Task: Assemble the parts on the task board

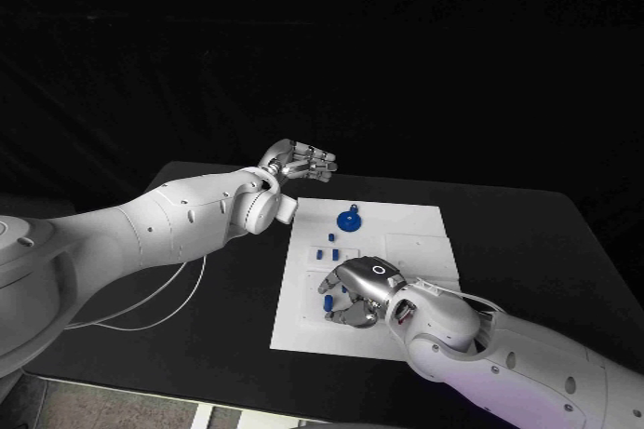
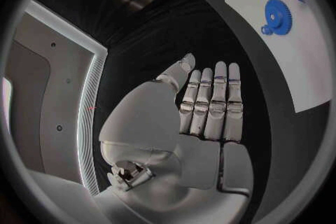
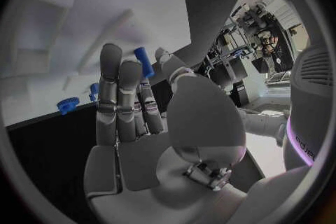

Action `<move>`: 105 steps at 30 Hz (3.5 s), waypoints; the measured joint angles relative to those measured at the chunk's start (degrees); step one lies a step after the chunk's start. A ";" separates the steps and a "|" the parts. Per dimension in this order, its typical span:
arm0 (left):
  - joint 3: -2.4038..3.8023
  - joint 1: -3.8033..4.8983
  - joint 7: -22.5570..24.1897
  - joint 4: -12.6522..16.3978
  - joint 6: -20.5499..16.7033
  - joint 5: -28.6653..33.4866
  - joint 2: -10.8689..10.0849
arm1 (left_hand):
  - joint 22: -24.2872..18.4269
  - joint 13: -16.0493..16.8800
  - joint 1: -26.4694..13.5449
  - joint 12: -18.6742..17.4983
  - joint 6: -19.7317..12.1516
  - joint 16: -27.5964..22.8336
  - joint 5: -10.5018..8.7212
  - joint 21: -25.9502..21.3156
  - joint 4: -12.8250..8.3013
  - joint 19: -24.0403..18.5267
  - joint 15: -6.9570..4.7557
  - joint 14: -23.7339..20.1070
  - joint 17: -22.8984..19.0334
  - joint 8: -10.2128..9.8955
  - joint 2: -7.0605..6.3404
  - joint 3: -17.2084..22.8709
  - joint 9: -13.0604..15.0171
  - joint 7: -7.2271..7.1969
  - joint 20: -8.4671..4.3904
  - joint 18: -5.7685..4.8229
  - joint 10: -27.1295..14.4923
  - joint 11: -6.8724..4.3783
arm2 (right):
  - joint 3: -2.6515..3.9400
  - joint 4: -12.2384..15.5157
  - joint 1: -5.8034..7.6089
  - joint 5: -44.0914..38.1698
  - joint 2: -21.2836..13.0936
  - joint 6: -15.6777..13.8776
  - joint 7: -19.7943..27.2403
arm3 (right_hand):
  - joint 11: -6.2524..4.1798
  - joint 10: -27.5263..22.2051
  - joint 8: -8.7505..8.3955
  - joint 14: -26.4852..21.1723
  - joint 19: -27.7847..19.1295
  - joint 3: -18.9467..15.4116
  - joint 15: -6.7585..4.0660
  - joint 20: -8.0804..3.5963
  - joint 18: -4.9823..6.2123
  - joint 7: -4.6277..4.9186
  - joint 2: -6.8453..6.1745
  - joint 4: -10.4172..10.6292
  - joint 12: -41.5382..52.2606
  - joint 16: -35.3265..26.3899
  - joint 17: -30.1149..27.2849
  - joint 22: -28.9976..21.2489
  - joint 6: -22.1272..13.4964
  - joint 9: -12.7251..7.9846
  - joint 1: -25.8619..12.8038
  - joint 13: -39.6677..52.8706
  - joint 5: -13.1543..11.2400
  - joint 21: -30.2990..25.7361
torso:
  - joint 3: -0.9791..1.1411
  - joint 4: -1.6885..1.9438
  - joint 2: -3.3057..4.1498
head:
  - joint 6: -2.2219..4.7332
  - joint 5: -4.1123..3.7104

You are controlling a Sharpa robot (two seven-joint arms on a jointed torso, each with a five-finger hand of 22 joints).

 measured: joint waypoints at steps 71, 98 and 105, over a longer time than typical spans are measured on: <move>-0.30 -0.22 -0.09 11.14 1.69 -0.07 -8.06 | -15.12 0.00 0.23 0.00 -1.02 0.00 0.88 0.00 5.28 3.39 0.00 0.00 0.51 0.00 1.14 -17.02 0.00 -0.20 0.51 -0.01 0.83 -0.42 | 8.19 5.34 5.01 45.64 -24.32 24.43 -28.10 | -7.83 17.24 -0.04 0.41 0.01 2.19 -4.89 -4.73 -4.49 0.32 5.42 9.10 55.16 11.48 19.08 17.18 4.21 6.28 -15.09 67.96 -4.89 18.57 | -0.14 -0.39 -0.18 | 1.14 -6.14; -0.38 -0.22 -0.35 11.02 2.37 -0.08 -7.60 | -17.19 0.00 -0.24 0.00 -1.63 0.00 0.62 0.25 6.48 3.39 0.43 -0.42 0.58 0.00 1.13 -17.54 0.00 0.00 0.51 -0.01 0.61 -0.20 | 4.30 3.68 5.43 39.75 -19.87 21.75 -28.28 | -7.72 17.38 0.35 0.44 0.01 3.13 -4.86 -4.73 -4.95 0.65 3.47 11.76 54.35 11.48 19.00 18.02 3.71 4.34 -14.65 68.04 -7.15 17.74 | -0.14 -0.40 -0.19 | 0.77 -5.64; -0.38 -0.22 -0.53 10.93 2.60 -0.07 -7.41 | -17.35 0.00 -0.24 0.00 -1.63 0.00 0.44 0.24 6.48 3.39 0.43 -0.42 0.58 0.00 1.13 -17.55 0.00 0.00 0.51 -0.01 0.61 -0.20 | 4.08 3.70 5.48 38.72 -18.89 21.04 -28.31 | -7.63 17.47 0.35 0.52 0.01 3.37 -4.80 -4.73 -4.99 0.60 3.47 11.99 54.36 11.48 19.00 18.15 3.82 4.52 -14.65 68.03 -7.15 17.40 | -0.18 -0.42 -0.19 | 0.80 -5.48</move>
